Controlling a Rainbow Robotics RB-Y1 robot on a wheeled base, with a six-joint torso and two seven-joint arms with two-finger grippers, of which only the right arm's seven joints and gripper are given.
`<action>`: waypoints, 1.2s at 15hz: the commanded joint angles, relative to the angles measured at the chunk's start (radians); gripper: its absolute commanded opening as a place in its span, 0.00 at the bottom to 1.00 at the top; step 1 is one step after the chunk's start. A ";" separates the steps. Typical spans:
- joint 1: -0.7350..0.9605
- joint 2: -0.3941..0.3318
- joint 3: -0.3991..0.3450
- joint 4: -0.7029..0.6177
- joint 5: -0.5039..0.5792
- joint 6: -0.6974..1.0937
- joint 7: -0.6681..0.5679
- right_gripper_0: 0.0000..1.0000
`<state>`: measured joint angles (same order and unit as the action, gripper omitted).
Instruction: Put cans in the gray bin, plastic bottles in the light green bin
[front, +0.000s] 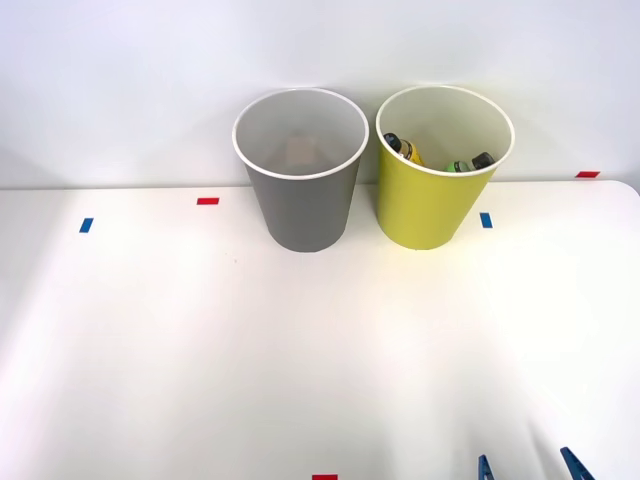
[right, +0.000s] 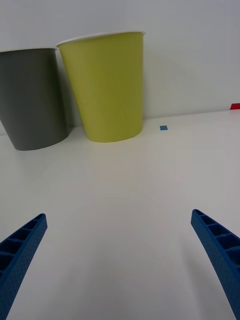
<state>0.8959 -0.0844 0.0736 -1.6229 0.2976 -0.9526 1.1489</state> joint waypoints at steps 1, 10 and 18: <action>0.000 0.000 0.000 0.000 0.000 0.000 0.000 1.00; 0.000 0.000 0.000 0.000 0.000 0.000 0.000 1.00; 0.000 0.000 0.000 0.000 0.000 0.000 0.000 1.00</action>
<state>0.8959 -0.0844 0.0736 -1.6229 0.2976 -0.9526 1.1489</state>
